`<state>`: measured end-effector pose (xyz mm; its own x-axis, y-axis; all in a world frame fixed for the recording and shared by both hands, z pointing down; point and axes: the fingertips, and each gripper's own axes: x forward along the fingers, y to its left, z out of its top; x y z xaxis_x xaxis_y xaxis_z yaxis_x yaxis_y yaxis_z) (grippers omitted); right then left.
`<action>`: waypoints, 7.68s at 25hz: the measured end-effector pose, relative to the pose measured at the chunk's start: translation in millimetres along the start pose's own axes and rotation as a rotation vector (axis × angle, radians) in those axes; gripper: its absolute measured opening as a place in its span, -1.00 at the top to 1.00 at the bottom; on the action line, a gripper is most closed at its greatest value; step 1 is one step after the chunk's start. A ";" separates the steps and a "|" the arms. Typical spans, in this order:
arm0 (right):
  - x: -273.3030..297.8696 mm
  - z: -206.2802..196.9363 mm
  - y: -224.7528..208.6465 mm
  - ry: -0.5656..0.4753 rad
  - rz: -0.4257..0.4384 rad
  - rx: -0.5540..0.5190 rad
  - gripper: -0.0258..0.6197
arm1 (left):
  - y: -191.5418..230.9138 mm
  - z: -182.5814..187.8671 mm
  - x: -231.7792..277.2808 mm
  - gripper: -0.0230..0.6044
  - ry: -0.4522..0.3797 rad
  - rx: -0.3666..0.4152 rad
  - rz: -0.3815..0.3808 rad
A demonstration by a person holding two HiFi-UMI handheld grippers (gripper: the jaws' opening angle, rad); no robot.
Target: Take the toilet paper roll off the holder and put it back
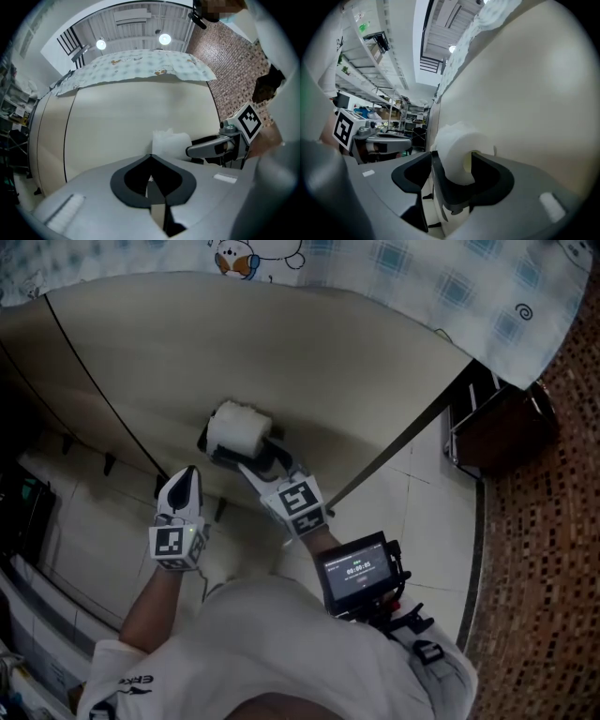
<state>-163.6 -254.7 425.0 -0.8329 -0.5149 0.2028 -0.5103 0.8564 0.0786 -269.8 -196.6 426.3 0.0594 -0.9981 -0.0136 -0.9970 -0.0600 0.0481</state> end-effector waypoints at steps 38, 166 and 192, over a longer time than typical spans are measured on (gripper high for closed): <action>-83.9 6.9 -36.3 -0.157 -0.053 0.202 0.47 | -44.3 11.0 38.9 0.92 -0.043 0.005 -0.171; -64.9 -134.2 -23.0 -0.056 0.232 0.408 0.47 | -17.1 -156.6 12.2 0.43 0.549 0.250 -0.667; -37.7 -132.3 -11.6 -0.083 0.279 0.449 0.45 | -27.3 -144.6 -1.2 0.42 0.580 0.257 -0.666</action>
<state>-97.9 -240.1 545.5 -0.9548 -0.2869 0.0773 -0.2935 0.8700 -0.3963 -235.6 -195.3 569.4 0.5716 -0.6114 0.5473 -0.7238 -0.6899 -0.0148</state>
